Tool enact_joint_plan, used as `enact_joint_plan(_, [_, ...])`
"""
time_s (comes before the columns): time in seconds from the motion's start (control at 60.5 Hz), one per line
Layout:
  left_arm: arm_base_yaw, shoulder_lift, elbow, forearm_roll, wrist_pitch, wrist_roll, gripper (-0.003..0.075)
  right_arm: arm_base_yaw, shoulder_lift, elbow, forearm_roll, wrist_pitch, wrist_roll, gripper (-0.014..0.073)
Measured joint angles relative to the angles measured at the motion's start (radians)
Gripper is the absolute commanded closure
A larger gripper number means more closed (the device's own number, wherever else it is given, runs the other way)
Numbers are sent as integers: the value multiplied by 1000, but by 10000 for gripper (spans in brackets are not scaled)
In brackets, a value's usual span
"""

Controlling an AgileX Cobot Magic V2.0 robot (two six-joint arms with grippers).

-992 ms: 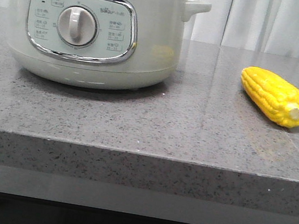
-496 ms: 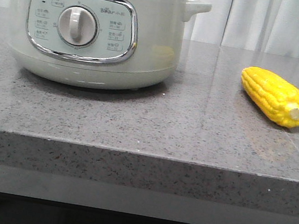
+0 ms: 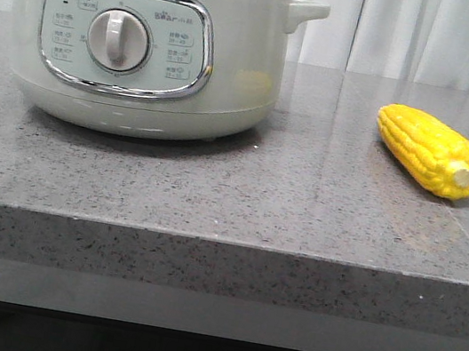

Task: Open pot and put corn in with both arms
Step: 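Grasp the glass lid knob with the left gripper, then lift the glass lid off the pot with the left gripper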

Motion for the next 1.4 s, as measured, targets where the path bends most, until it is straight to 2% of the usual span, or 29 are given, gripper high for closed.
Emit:
enact_joint_plan(0.281, [0, -38, -73, 19, 63, 10, 596, 0, 0, 0, 0, 2, 0, 13])
enact_joint_plan(0.512, [0, -101, -52, 20, 115, 21, 596, 0, 0, 0, 0, 2, 0, 13])
enact_joint_plan(0.661, [0, -216, 89, 20, 89, 35, 596, 0, 0, 0, 0, 2, 0, 13])
enact_joint_plan(0.942, [-34, -562, 505, 24, -62, 43, 596, 0, 0, 0, 0, 2, 0, 13])
enact_joint_plan(1.405, [-42, -1026, 952, 10, -69, 43, 596, 0, 78, 0, 0, 2, 0, 13])
